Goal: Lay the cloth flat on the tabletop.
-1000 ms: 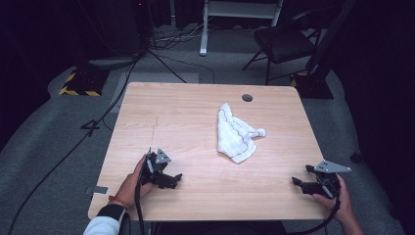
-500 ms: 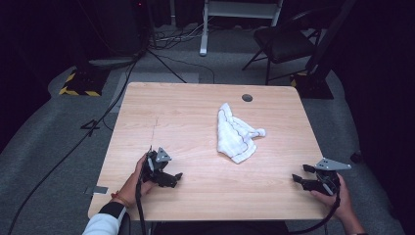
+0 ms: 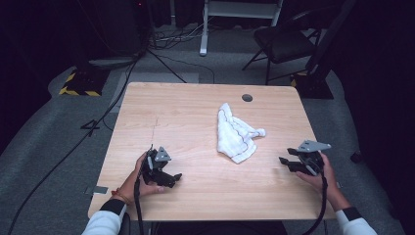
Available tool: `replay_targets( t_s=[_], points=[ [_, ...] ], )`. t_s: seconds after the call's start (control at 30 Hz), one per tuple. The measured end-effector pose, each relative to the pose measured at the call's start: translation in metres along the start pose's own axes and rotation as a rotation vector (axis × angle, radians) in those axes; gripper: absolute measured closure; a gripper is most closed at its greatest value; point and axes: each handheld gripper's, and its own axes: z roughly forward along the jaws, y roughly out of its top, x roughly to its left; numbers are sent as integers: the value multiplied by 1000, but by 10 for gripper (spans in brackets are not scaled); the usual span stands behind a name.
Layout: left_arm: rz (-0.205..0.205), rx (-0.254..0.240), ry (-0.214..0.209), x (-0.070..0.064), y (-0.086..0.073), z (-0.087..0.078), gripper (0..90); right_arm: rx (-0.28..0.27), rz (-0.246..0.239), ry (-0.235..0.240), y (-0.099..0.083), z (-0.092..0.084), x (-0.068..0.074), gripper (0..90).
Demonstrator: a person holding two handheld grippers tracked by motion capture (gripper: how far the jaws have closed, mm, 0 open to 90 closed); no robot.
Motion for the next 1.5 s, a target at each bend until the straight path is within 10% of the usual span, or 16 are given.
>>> replay_targets(
  t_s=[0.67,1.1,1.5],
  points=[
    [41,2,-35,-2,25,21,0,15,-67,95,51,84,38,499],
    [43,-2,-33,-3,26,22,3,19,36,94,51,94,29,399],
    [25,-2,-20,-5,24,21,3,30,6,191,57,94,34,813]
  ],
)
